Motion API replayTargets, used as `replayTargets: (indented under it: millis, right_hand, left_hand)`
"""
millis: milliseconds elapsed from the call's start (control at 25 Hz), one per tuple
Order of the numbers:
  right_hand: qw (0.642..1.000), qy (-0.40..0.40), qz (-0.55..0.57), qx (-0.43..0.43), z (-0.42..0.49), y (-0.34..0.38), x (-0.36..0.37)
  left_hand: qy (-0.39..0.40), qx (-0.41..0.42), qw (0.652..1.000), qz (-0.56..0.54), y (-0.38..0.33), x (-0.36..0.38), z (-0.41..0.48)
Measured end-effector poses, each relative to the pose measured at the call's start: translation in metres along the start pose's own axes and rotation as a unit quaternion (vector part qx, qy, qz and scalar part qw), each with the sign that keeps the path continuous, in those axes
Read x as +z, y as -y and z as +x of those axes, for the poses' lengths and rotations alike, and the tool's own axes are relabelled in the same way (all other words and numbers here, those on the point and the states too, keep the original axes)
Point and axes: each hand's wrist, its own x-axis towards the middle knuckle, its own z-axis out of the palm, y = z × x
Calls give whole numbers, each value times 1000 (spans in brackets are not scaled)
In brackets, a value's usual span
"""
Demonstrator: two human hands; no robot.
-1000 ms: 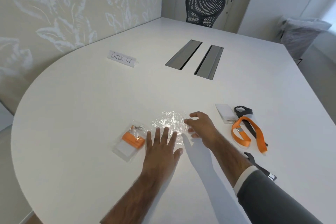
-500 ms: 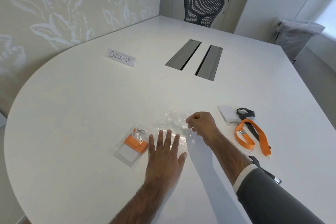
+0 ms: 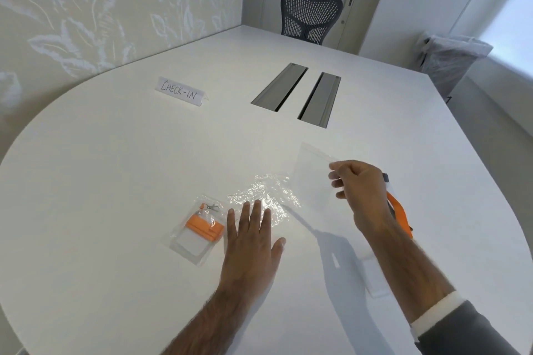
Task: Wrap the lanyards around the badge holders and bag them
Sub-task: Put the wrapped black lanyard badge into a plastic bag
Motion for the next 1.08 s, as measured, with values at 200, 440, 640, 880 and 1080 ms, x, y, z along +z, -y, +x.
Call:
replayTargets:
  millis: [200, 440, 640, 880, 1080]
  right_hand:
    - [977, -27, -68, -202, -51, -25, -7]
    - [894, -25, -204, -397, -79, -59, -22]
    - [900, 30, -222, -374, -76, -73, -48]
    - [947, 84, -139, -277, -53, -82, -91]
    - [953, 89, -117, -266, -39, -87, -108]
  left_hand:
    - [23, -200, 778, -596, -45, -67, 31]
    - [34, -258, 675, -690, -74, -94, 39]
    - [49, -271, 703, -656, -98, -88, 40]
    - [75, -251, 771, -581, -148, -88, 43]
    - [42, -262, 782, -564, -185, -78, 43]
